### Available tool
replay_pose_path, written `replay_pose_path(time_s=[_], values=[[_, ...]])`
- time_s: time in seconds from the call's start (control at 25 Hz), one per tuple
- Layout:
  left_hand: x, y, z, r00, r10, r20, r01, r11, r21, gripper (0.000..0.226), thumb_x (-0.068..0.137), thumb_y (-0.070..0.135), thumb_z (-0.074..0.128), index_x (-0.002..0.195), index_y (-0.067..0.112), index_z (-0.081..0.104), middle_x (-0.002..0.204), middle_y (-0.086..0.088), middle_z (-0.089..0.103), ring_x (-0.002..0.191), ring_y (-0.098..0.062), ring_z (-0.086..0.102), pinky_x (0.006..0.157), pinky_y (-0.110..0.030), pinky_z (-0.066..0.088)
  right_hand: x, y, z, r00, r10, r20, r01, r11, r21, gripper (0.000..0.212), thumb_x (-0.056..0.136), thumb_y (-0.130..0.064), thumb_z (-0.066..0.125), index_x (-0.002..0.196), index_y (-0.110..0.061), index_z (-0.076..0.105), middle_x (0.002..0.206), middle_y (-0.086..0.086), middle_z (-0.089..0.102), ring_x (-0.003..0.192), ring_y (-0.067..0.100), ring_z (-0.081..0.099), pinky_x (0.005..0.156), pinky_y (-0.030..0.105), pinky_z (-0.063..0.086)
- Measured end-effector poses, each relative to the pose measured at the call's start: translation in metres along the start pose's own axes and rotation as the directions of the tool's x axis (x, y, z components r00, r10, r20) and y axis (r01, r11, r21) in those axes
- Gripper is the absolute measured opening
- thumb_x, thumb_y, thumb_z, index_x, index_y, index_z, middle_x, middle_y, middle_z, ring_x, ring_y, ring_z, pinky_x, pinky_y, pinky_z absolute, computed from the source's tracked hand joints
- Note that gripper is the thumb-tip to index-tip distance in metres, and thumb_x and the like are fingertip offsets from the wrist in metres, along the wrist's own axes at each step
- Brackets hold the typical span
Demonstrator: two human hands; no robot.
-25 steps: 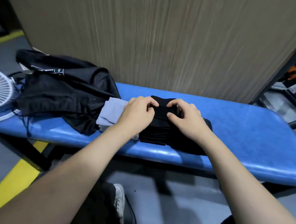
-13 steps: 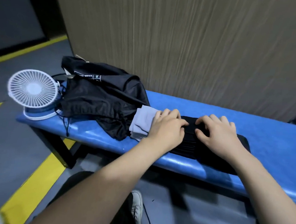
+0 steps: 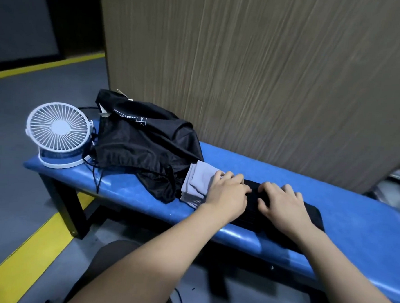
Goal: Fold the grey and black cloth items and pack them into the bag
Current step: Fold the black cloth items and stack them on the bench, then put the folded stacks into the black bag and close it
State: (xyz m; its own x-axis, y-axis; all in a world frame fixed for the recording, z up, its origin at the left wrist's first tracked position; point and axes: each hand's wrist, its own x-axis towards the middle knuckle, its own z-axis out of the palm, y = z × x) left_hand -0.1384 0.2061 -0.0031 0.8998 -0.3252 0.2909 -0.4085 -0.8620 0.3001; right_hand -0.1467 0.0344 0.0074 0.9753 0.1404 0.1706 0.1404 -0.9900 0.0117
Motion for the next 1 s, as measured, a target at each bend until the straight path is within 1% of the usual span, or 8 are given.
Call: replay_pose_path(time_s=[0.16, 0.32, 0.44, 0.56, 0.68, 0.84, 1.0], values=[[-0.004, -0.001, -0.003, 1.0, 0.011, 0.011, -0.011, 0.999, 0.035, 0.036, 0.095, 0.033, 0.047, 0.129, 0.034, 0.062, 0.121, 0.006, 0.054, 0.118, -0.021, 0.042, 0.105, -0.039, 0.022, -0.005, -0.007, -0.003, 1.0, 0.032, 0.0, -0.032, 0.999, -0.022, 0.023, 0.093, -0.043, 0.046, 0.112, -0.03, 0.048, 0.113, -0.012, 0.06, 0.101, 0.02, 0.045, 0.087, 0.04, 0.037], [0.0, 0.003, -0.004, 1.0, -0.003, 0.021, 0.002, 0.997, 0.076, 0.036, 0.095, 0.033, 0.046, 0.126, 0.033, 0.064, 0.122, 0.006, 0.055, 0.12, -0.022, 0.043, 0.106, -0.04, 0.023, -0.004, -0.009, 0.0, 0.998, 0.043, -0.038, -0.045, 0.999, -0.03, 0.024, 0.092, -0.042, 0.046, 0.111, -0.028, 0.051, 0.11, -0.01, 0.061, 0.101, 0.022, 0.046, 0.086, 0.041, 0.038], [-0.003, 0.005, -0.001, 1.0, 0.008, 0.02, -0.01, 0.992, 0.125, 0.035, 0.095, 0.032, 0.046, 0.125, 0.032, 0.065, 0.119, 0.007, 0.057, 0.116, -0.021, 0.045, 0.104, -0.039, 0.025, -0.005, -0.008, 0.007, 0.996, 0.037, -0.075, -0.04, 0.998, -0.04, 0.025, 0.091, -0.042, 0.047, 0.11, -0.027, 0.053, 0.106, -0.008, 0.062, 0.1, 0.023, 0.048, 0.083, 0.041, 0.039], [-0.007, 0.007, 0.001, 1.0, 0.018, 0.018, -0.021, 0.984, 0.178, 0.037, 0.096, 0.033, 0.045, 0.128, 0.032, 0.062, 0.117, 0.007, 0.057, 0.115, -0.021, 0.046, 0.101, -0.039, 0.026, -0.006, -0.005, 0.014, 0.992, 0.016, -0.128, -0.02, 0.999, -0.027, 0.027, 0.09, -0.042, 0.049, 0.109, -0.024, 0.055, 0.103, -0.007, 0.063, 0.099, 0.025, 0.05, 0.081, 0.041, 0.039], [-0.006, 0.013, -0.003, 0.998, 0.019, 0.066, -0.034, 0.971, 0.235, 0.039, 0.096, 0.031, 0.044, 0.131, 0.031, 0.059, 0.119, 0.005, 0.056, 0.117, -0.022, 0.045, 0.1, -0.039, 0.025, -0.007, -0.005, 0.018, 0.987, 0.013, -0.162, -0.012, 1.0, 0.008, 0.027, 0.089, -0.04, 0.052, 0.107, -0.021, 0.057, 0.1, -0.004, 0.063, 0.097, 0.027, 0.051, 0.078, 0.041, 0.037], [-0.005, 0.024, -0.007, 0.993, -0.011, 0.116, -0.027, 0.947, 0.32, 0.04, 0.096, 0.029, 0.043, 0.132, 0.029, 0.058, 0.122, 0.004, 0.056, 0.119, -0.022, 0.045, 0.101, -0.039, 0.026, -0.01, -0.006, 0.018, 0.982, -0.002, -0.19, 0.001, 1.0, -0.005, 0.024, 0.082, -0.036, 0.062, 0.098, -0.017, 0.062, 0.089, -0.001, 0.066, 0.086, 0.03, 0.055, 0.07, 0.04, 0.04], [-0.004, 0.026, -0.007, 0.989, -0.024, 0.145, -0.026, 0.941, 0.336, 0.041, 0.097, 0.029, 0.043, 0.136, 0.028, 0.055, 0.124, 0.002, 0.054, 0.122, -0.023, 0.044, 0.102, -0.039, 0.026, -0.01, -0.004, 0.019, 0.974, -0.01, -0.227, 0.006, 1.0, -0.017, 0.024, 0.076, -0.033, 0.069, 0.091, -0.016, 0.062, 0.082, 0.001, 0.066, 0.08, 0.031, 0.056, 0.065, 0.039, 0.04]])
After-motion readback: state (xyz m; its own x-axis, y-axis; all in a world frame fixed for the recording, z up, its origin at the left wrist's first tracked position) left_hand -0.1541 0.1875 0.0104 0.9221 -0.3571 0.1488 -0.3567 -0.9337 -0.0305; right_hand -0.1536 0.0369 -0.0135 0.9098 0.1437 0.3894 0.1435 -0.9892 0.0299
